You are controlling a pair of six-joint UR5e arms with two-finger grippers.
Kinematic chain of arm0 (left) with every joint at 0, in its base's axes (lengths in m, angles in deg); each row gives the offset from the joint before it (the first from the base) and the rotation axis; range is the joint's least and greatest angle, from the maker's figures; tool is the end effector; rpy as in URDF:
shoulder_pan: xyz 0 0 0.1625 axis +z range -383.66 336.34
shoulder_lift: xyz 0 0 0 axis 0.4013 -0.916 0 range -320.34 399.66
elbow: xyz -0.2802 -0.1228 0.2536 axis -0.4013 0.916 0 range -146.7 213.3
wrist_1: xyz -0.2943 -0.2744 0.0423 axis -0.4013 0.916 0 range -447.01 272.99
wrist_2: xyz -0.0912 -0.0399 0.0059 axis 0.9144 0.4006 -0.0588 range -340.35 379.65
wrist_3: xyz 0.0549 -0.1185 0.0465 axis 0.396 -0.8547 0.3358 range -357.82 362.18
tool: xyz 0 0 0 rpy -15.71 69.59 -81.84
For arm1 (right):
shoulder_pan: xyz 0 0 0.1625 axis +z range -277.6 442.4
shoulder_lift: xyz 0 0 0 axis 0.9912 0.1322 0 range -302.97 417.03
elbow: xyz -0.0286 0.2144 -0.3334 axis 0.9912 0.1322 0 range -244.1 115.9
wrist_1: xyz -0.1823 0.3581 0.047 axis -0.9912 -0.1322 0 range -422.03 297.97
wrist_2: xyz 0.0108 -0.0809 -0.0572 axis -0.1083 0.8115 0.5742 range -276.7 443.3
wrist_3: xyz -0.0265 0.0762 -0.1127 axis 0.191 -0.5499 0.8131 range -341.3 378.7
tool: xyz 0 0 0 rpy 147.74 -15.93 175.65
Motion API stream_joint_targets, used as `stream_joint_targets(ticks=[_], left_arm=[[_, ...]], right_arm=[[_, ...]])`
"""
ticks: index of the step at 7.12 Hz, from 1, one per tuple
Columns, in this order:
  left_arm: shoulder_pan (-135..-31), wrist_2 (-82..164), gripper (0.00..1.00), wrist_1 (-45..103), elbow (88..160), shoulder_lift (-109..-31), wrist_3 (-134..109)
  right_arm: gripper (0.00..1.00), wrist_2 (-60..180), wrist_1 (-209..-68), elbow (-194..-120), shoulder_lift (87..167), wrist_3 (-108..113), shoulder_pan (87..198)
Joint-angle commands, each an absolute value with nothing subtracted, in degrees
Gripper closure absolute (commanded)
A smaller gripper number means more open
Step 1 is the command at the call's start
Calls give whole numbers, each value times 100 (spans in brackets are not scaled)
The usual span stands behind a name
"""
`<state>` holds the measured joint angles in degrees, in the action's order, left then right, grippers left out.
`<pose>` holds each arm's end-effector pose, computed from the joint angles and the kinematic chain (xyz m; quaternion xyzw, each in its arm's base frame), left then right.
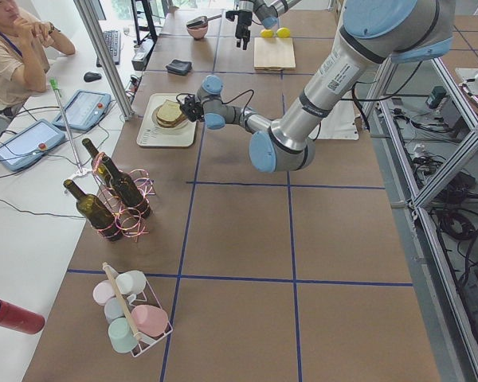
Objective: Make sandwich and place on tray
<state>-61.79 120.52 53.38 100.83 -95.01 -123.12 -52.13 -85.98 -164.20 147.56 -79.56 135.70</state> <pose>0.5575 -0.5737 0.2463 -0.0617 0.5911 -0.4347 0.6767 -0.2662 -0.4151 0.4240 -0.0652 -0.6392 0.1696 0.7473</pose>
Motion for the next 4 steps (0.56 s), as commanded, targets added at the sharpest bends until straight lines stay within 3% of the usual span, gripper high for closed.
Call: stream_joint_targets(ticks=[1,2,4], left_arm=[[-6198,12476,45,4722,11803,-8432,-11311],[-6224,12660,45,4685,12760,-7635,-10426],[-6617,13178,44,4710,13592,-6385,-8722]], right_arm=[[0,-5651,-8977,-16324,14720,-7835,14056],[0,-5679,-9554,-16324,14720,-7007,14241],[0,-5662,-11685,-16341,14720,-4026,14916]])
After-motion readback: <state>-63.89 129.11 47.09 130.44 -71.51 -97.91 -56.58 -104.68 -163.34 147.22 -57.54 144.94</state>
